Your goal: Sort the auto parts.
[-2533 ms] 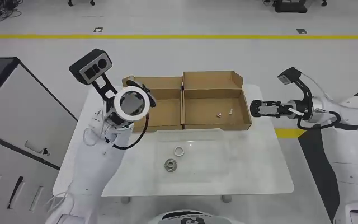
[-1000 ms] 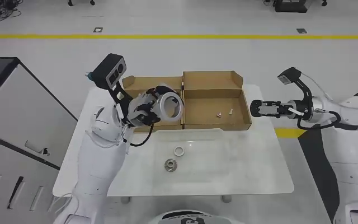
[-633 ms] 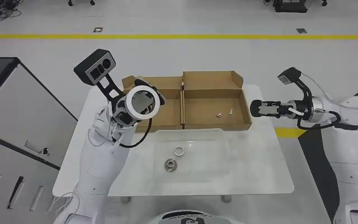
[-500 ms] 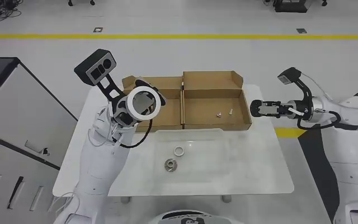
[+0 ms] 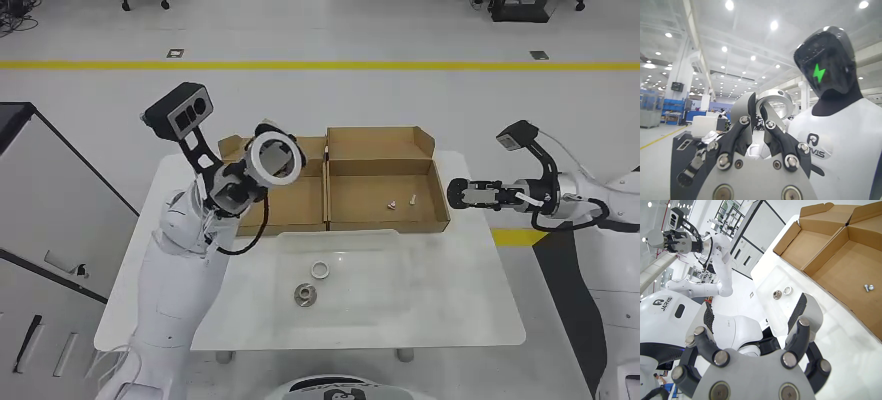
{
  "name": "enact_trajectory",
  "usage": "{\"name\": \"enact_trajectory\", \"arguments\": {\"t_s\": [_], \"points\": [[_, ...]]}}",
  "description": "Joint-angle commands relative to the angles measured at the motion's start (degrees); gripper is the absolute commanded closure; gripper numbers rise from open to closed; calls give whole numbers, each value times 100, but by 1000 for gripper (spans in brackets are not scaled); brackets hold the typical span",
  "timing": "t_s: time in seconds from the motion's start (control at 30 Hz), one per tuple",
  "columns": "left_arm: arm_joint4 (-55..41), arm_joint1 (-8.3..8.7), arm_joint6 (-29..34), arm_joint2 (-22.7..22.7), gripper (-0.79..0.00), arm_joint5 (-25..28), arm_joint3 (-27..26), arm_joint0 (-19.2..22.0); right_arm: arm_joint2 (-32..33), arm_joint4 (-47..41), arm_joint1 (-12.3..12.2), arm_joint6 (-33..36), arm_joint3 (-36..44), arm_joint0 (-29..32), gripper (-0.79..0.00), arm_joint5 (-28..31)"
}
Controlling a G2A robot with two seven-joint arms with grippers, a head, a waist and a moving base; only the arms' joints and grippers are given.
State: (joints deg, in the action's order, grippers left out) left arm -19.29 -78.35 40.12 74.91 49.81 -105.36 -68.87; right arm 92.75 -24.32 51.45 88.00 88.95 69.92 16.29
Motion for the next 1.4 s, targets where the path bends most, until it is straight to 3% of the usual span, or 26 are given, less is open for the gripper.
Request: {"name": "enact_trajectory", "arguments": {"t_s": [0.0,0.37,0.77,1.03,1.23,1.37], "points": [[444,-10,-280,4,0,-276,76,-25,0,0,0,0,0,0,-785,0],[2979,10,-1035,85,0,-1447,324,-7,0,0,0,0,0,0,-785,0],[5183,110,-814,-9,0,-2490,481,189,0,0,0,0,0,0,-785,0],[6445,213,46,-66,0,-2762,830,675,0,0,0,0,0,0,-785,0],[7244,285,1070,-282,0,-2726,1395,1166,0,0,0,0,0,0,-785,0],[7472,274,1365,-597,0,-2640,1897,1496,0,0,0,0,0,0,-785,0]]}}
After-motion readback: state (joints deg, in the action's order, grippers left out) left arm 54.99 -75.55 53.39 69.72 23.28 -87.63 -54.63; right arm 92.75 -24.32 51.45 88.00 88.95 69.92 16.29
